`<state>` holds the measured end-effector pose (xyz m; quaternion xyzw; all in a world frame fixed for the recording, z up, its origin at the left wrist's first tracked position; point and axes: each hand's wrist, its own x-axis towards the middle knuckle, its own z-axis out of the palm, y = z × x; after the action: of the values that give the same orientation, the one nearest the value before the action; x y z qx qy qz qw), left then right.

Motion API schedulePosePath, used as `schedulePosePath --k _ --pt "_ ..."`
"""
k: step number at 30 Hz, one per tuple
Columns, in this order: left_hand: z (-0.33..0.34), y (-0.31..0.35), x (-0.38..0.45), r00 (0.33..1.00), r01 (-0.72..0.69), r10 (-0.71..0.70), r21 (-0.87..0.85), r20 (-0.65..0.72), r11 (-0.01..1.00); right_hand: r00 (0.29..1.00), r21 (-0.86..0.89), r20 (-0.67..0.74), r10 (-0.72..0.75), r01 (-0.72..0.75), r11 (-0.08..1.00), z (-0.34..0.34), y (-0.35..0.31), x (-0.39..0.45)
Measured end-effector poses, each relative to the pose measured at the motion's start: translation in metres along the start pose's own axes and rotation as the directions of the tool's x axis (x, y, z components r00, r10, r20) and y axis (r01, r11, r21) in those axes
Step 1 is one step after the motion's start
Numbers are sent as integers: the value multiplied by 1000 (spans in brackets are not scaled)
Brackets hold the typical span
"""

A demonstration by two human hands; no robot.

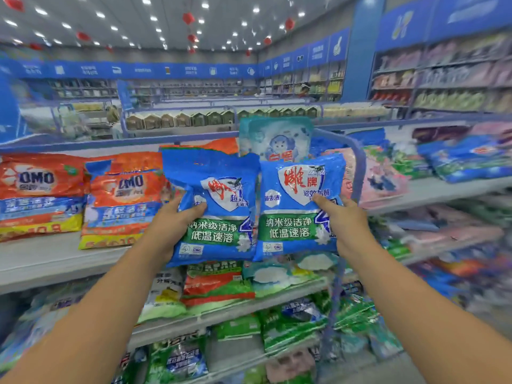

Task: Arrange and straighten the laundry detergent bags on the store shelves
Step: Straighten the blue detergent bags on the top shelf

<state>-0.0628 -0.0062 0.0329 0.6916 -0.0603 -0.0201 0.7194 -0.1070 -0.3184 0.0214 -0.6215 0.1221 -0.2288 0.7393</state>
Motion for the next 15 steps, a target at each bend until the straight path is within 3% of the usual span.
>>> schedulePosePath --k 10,15 --pt "222 -11 40 980 59 -48 -53 195 997 980 -104 -190 -59 40 994 -190 -45 52" --pt "322 -23 81 968 -50 54 -24 246 998 961 -118 -267 -69 38 992 -259 -45 103"
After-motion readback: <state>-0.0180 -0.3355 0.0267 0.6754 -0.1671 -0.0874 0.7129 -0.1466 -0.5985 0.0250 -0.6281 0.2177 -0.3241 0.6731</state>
